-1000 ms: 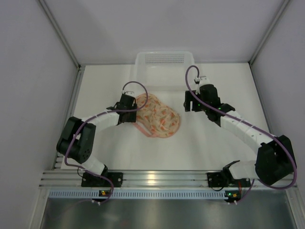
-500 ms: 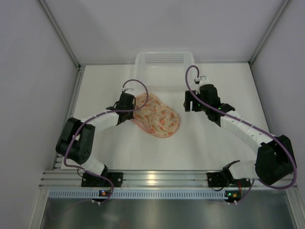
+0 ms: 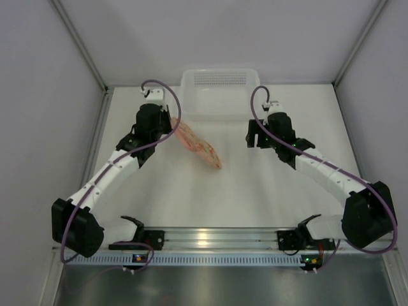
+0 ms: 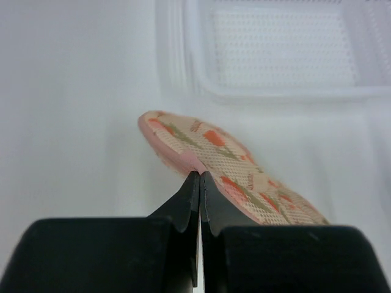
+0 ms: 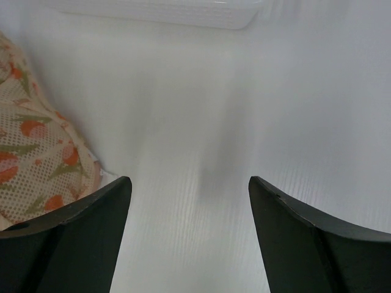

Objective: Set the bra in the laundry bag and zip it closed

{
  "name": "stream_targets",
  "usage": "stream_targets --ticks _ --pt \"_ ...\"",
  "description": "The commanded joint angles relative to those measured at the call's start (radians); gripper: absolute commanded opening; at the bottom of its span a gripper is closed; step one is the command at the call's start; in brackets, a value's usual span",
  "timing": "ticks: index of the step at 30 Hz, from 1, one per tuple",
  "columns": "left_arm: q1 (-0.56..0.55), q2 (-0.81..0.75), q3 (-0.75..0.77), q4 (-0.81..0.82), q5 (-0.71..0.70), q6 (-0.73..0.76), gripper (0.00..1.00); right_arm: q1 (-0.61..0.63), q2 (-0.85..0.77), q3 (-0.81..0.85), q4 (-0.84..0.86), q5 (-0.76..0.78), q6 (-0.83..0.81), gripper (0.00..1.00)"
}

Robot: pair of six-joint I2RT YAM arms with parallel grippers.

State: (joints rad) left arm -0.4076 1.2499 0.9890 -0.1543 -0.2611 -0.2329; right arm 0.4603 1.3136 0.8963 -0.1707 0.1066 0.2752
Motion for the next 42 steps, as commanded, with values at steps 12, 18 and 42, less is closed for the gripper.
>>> stream_targets --ticks 12,18,42 --pt "-0.003 0.135 0.496 0.097 0.109 0.006 0.0 -0.133 -0.083 0.03 -0.001 0.012 0.165 0.84" --pt "-0.004 0.341 0.831 0.098 0.183 0.023 0.0 -0.202 -0.126 0.021 -0.004 -0.007 0.188 0.84" --pt "0.26 0.359 0.817 0.013 0.043 -0.017 0.0 -0.284 -0.123 -0.019 0.019 -0.153 0.2 0.85"
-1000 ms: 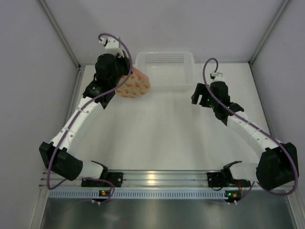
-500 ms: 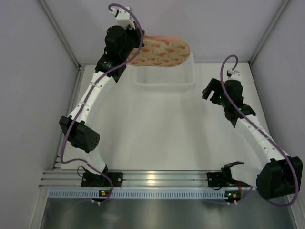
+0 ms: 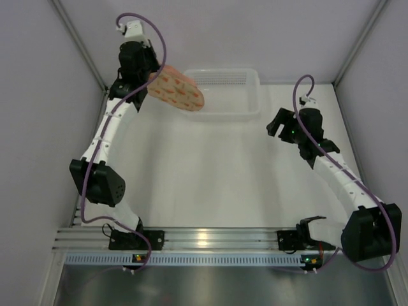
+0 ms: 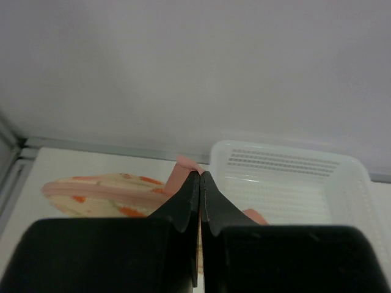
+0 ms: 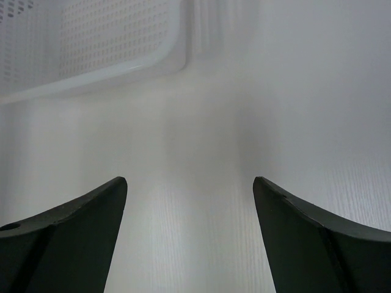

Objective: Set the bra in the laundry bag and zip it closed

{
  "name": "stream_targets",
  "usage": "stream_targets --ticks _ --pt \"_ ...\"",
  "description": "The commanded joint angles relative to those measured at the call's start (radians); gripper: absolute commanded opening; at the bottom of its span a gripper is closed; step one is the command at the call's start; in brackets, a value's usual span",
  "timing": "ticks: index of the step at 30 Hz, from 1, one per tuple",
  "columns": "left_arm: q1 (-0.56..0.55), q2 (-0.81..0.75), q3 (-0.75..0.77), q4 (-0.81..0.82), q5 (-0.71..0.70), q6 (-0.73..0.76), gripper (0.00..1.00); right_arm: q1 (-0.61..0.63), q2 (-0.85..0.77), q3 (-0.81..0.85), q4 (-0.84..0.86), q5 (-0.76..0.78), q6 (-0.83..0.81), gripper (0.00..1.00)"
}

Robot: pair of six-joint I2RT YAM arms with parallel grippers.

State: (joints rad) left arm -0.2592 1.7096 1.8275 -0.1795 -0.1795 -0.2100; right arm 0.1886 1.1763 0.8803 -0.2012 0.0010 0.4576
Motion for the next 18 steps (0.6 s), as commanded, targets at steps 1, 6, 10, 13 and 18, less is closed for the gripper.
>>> stream_targets --ticks 1,6,10,13,18 --pt "0.135 -0.128 -0.042 0.041 -0.032 -0.046 0.0 -0.012 0.017 -0.006 0.054 -0.052 0.018 0.85" --pt "0.225 -0.173 -0.134 0.057 -0.034 -0.042 0.0 -0.012 0.034 -0.006 0.069 -0.064 0.021 0.85" --pt "0.253 -0.142 -0.154 0.057 -0.055 -0.04 0.0 -0.012 0.057 0.0 0.074 -0.084 0.021 0.85" --pt "0.282 -0.108 -0.166 0.066 -0.052 -0.037 0.0 -0.012 0.062 -0.007 0.079 -0.088 0.023 0.85" --pt "0.291 -0.107 -0.281 0.113 -0.057 -0.042 0.0 -0.012 0.06 -0.023 0.075 -0.082 0.02 0.85"
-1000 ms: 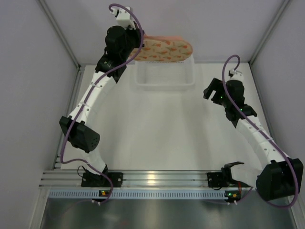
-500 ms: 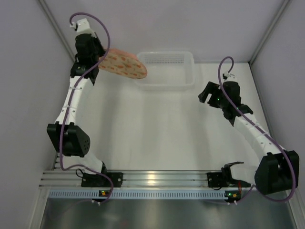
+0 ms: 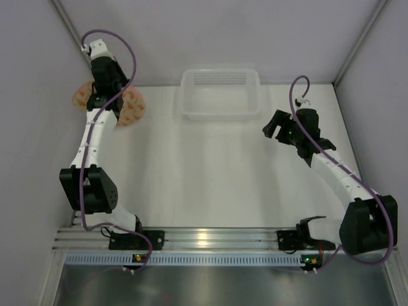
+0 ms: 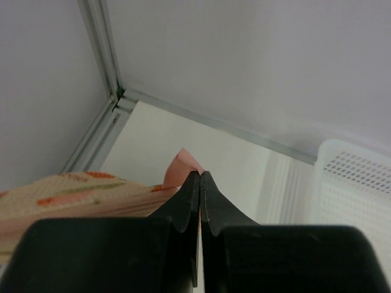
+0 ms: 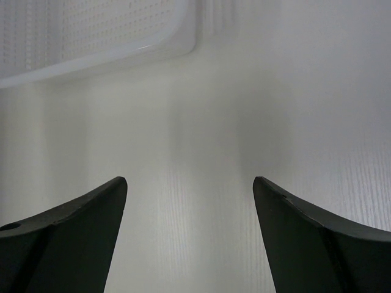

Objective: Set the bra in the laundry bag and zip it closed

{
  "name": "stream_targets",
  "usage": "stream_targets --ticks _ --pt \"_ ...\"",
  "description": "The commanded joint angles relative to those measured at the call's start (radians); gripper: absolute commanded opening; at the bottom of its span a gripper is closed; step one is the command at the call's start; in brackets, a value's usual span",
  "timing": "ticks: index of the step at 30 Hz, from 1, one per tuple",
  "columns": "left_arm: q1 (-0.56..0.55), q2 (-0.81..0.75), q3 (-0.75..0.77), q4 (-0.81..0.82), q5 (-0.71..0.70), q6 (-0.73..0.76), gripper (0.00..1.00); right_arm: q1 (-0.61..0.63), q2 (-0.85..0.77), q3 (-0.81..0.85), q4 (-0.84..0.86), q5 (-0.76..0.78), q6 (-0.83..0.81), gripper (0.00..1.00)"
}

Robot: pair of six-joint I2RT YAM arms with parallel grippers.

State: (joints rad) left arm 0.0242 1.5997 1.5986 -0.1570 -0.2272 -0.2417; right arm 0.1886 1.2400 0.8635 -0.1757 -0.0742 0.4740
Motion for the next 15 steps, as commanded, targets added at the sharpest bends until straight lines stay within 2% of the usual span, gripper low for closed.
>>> stream_targets --ticks 1,5,8,12,15 --pt "0.006 0.003 -0.064 0.097 -0.015 -0.004 0.0 -0.012 -0.002 -0.007 0.048 -0.007 0.003 0.85" --pt "0.006 0.006 -0.092 0.105 -0.023 0.027 0.0 -0.012 -0.002 -0.008 0.042 -0.004 -0.003 0.85" --pt "0.006 -0.021 -0.15 0.108 0.054 0.044 0.0 -0.014 -0.004 -0.011 0.039 0.002 0.0 0.85" --pt "-0.018 -0.145 -0.307 0.112 0.089 0.051 0.0 -0.012 0.001 -0.009 0.038 0.01 0.0 0.86" --pt "-0.09 -0.234 -0.431 0.105 0.071 0.076 0.0 -0.012 0.015 -0.004 0.033 0.008 -0.005 0.86"
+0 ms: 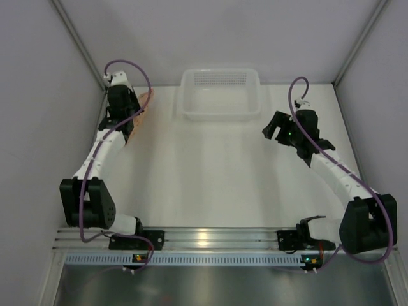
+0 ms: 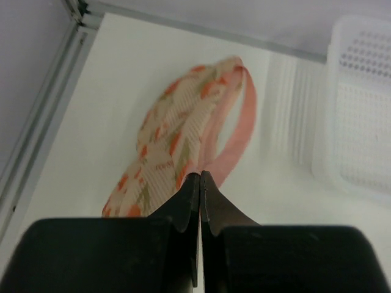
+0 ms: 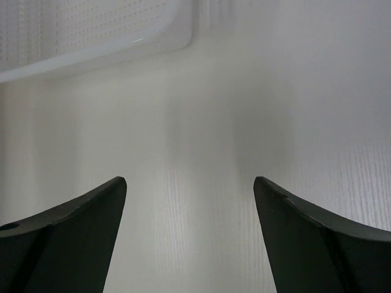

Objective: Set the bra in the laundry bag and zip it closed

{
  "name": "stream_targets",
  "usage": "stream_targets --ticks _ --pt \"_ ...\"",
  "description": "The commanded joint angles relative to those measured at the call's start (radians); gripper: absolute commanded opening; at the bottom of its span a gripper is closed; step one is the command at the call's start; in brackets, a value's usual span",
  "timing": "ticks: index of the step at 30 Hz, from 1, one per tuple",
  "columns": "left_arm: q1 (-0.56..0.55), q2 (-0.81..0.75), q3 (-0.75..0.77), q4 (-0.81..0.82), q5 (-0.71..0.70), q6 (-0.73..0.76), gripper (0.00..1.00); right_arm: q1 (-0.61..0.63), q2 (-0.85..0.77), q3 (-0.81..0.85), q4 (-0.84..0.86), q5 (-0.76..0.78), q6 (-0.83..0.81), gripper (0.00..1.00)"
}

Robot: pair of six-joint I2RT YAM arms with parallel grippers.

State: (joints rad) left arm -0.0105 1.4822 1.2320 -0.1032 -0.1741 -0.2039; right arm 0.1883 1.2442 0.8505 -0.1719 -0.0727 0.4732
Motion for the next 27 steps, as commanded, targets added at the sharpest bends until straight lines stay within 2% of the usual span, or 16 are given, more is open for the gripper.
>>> stream_targets --ticks 1,5,7,9,12,15,16,19,21,27 --pt "-0.075 -0.135 -0.112 0.04 -0.004 0.032 0.0 -0.013 0.014 0.013 0.028 0.005 -0.002 0.87" --pt "-0.232 -0.203 -0.19 -0.091 -0.14 0.057 0.0 -0.012 0.041 0.022 0.028 -0.022 -0.002 0.87" --pt "-0.288 -0.22 -0.224 -0.137 -0.169 0.019 0.0 -0.012 0.057 0.027 0.028 -0.041 -0.002 0.87" --pt "-0.296 -0.253 -0.287 -0.167 -0.162 -0.021 0.0 -0.012 0.06 0.025 0.038 -0.059 -0.004 0.9" --pt "-0.298 -0.295 -0.338 -0.182 -0.234 -0.069 0.01 -0.012 0.044 0.022 0.067 -0.096 -0.01 0.97" --pt "-0.298 -0.316 -0.329 -0.204 -0.263 -0.087 0.14 -0.012 0.005 0.019 0.089 -0.116 -0.021 1.0" --pt "-0.298 -0.319 -0.318 -0.216 -0.272 -0.098 0.36 -0.012 -0.006 0.021 0.094 -0.116 -0.024 0.99" --pt "-0.296 -0.319 -0.267 -0.25 -0.271 -0.132 0.77 -0.012 -0.043 0.021 0.091 -0.104 -0.039 0.99" --pt "-0.296 -0.324 -0.252 -0.257 -0.246 -0.149 0.84 -0.012 -0.057 0.022 0.086 -0.088 -0.044 0.99" --pt "-0.296 -0.237 -0.238 -0.227 -0.133 -0.169 0.85 -0.01 -0.09 0.013 0.094 -0.107 -0.073 0.99"
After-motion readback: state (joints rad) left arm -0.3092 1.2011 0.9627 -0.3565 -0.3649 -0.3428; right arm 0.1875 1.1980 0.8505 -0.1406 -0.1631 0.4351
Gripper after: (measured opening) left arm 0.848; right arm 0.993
